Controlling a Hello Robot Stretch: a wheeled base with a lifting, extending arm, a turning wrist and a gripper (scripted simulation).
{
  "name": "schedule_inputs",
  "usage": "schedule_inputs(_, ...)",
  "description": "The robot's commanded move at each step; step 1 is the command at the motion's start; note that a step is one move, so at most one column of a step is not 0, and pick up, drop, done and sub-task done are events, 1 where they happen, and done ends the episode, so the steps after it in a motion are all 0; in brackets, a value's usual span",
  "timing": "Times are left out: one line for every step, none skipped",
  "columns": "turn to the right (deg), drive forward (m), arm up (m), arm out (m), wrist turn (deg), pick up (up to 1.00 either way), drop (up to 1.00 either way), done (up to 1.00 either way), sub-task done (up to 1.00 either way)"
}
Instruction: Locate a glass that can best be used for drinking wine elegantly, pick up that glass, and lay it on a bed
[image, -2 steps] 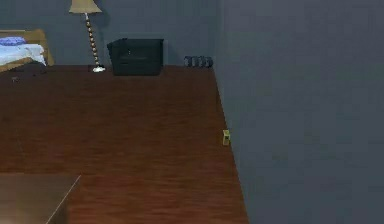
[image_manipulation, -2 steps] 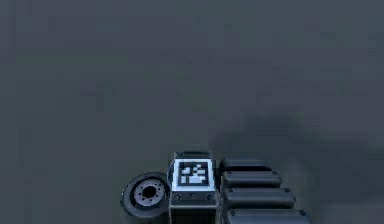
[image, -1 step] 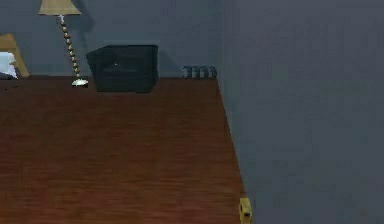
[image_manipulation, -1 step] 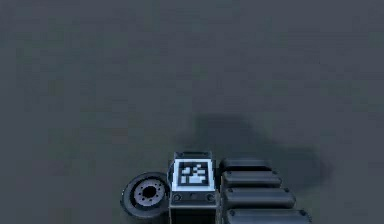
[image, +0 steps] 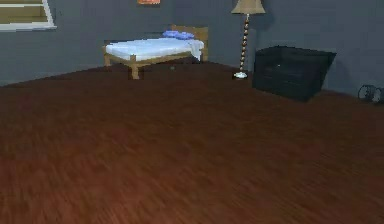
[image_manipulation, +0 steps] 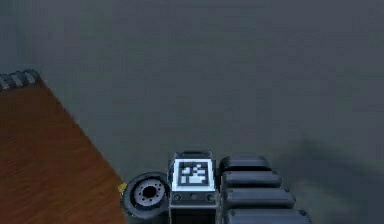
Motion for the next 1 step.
schedule_inputs(-18.0, 0.00, 0.00, 0.00, 0.0, 0.00, 0.00, 0.00, 0.00)
